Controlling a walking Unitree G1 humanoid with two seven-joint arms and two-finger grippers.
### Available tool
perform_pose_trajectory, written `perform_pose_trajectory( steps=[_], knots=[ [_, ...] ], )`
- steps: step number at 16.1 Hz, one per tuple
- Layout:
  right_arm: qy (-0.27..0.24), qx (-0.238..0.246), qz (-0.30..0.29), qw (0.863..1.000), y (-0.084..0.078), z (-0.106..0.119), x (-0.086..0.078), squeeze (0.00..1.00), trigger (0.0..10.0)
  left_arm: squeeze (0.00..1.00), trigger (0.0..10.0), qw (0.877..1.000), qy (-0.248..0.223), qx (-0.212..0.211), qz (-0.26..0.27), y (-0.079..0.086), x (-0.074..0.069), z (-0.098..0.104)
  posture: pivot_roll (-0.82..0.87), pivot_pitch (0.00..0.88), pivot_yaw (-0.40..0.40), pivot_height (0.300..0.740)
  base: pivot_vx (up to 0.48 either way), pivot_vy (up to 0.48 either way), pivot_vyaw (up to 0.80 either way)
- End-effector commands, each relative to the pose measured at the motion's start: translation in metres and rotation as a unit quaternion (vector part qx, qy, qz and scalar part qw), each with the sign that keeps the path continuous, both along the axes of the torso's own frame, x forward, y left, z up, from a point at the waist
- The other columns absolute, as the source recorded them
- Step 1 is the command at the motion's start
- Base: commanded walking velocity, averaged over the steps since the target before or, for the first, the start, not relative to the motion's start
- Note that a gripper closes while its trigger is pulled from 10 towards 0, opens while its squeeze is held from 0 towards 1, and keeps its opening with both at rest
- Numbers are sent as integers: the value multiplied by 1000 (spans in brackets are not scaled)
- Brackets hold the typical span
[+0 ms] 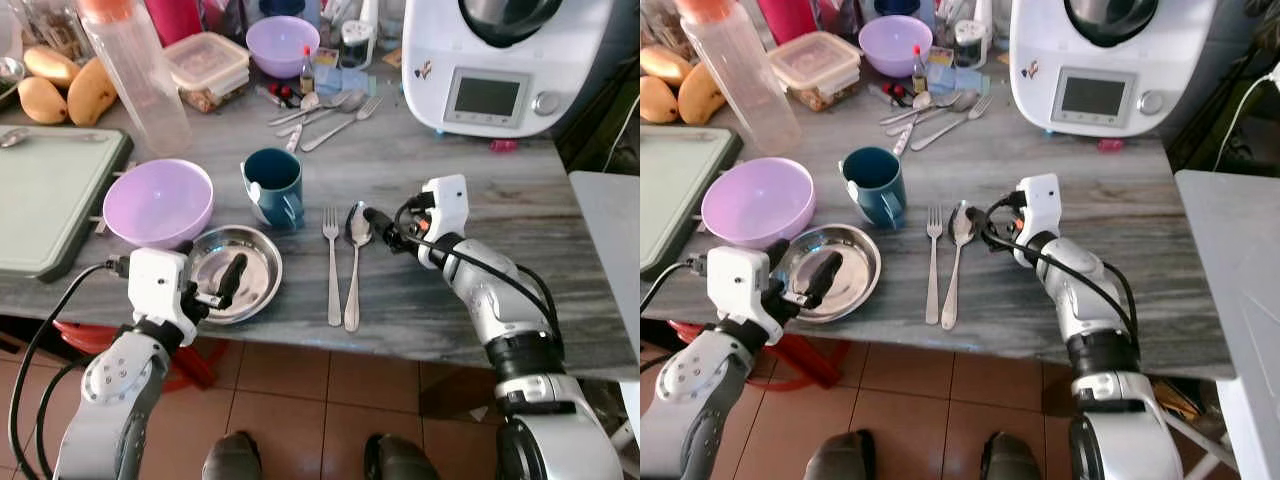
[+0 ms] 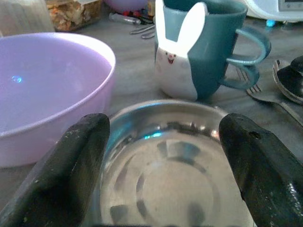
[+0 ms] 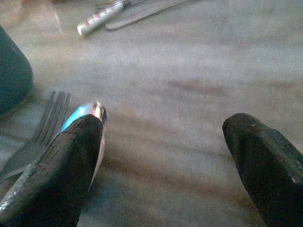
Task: Setting the table
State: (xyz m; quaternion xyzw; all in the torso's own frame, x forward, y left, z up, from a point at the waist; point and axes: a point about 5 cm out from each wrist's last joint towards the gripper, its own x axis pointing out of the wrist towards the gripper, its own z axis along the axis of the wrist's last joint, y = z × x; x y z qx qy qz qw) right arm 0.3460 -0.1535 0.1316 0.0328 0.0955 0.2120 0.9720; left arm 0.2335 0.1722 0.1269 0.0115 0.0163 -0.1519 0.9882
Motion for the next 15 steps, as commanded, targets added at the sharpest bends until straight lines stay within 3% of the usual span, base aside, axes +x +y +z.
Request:
perform_pose_trajectory(
  steps=[1, 4, 8, 10, 12, 13, 14, 15],
  knots=[
    [-28, 3, -9, 1000, 0, 9, -2, 1000, 10000, 0, 10000, 1000, 3, 4, 6, 0, 1, -3, 62, 108, 34, 740, 0, 0, 0],
    [-81, 21, -19, 996, 0, 24, -8, 1000, 10000, 0, 10000, 1000, -6, -2, 5, -5, 7, -4, 42, 71, 35, 740, 0, 0, 0],
    [-160, -6, -14, 987, 3, 47, -19, 1000, 10000, 0, 10000, 999, -42, 1, 21, -6, 14, 2, 25, 3, 24, 740, 0, 0, 0],
    [-191, -13, -32, 981, 2, 49, -28, 1000, 10000, 0, 10000, 998, -54, 4, 41, -3, 15, 4, 18, 0, 23, 740, 0, 0, 0],
    [-201, -33, -63, 977, 1, 38, -47, 1000, 10000, 0, 10000, 995, -66, 14, 76, 1, 16, 2, 13, 0, 18, 740, 0, 0, 0],
    [-187, -37, -83, 978, 0, 25, -59, 114, 10000, 0, 10000, 993, -63, 19, 94, 3, 17, -2, 12, 0, 18, 740, 0, 0, 0],
    [-182, -34, -88, 979, 0, 23, -60, 114, 10000, 0, 10000, 993, -62, 18, 95, 2, 17, -3, 11, 0, 17, 740, 0, 0, 0],
    [-177, -46, -97, 978, -2, 15, -67, 0, 10000, 0, 10000, 991, -61, 32, 113, 3, 18, -6, 10, 0, 17, 740, 0, 0, 0]
  ],
)
